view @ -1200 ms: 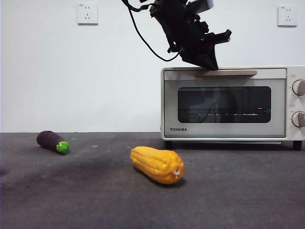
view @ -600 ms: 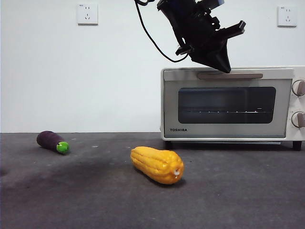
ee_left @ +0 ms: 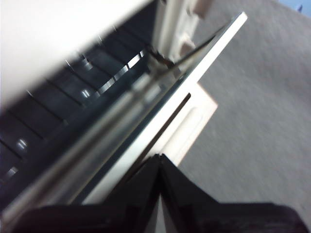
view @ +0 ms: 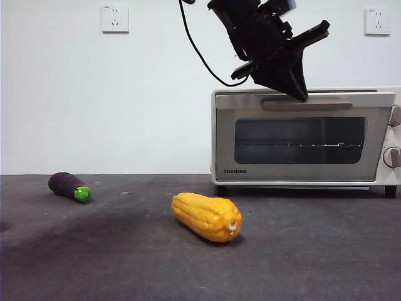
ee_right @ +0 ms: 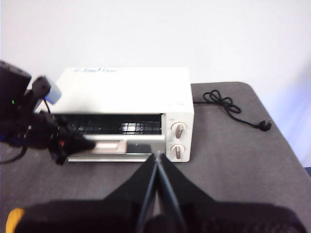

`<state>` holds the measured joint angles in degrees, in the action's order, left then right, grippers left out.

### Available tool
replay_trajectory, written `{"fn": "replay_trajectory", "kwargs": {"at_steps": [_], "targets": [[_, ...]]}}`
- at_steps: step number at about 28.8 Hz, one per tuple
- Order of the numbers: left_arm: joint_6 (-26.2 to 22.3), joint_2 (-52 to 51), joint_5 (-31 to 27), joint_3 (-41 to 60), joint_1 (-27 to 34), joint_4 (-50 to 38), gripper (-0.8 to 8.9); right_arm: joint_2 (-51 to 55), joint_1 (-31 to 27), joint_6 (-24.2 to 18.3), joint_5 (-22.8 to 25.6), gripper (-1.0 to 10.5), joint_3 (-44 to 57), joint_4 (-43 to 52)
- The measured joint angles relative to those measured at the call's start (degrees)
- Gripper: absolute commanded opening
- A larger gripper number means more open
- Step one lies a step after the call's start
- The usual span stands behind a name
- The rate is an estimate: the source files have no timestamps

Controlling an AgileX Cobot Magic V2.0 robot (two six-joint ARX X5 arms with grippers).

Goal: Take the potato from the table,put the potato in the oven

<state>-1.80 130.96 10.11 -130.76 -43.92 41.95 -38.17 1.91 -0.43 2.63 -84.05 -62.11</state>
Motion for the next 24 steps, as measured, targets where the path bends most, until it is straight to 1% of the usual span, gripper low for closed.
{"fn": "replay_trajectory", "kwargs": {"at_steps": [5, 16, 24], "targets": [[1.31, 0.31, 0.15, 0.39, -1.64, 3.76, -0.07, 0.07, 0.0, 0.02, 0.59, 0.0, -2.54, -1.38], [1.44, 1.09, -0.15, 0.94, -3.19, 5.03, -0.07, 0.07, 0.72, 0.02, 0.61, 0.0, -2.62, -3.02], [1.46, 1.29, -0.09, 0.94, -3.28, 5.9, -0.07, 0.07, 2.34, 0.0, 3.43, 0.0, -2.62, -3.93]]}}
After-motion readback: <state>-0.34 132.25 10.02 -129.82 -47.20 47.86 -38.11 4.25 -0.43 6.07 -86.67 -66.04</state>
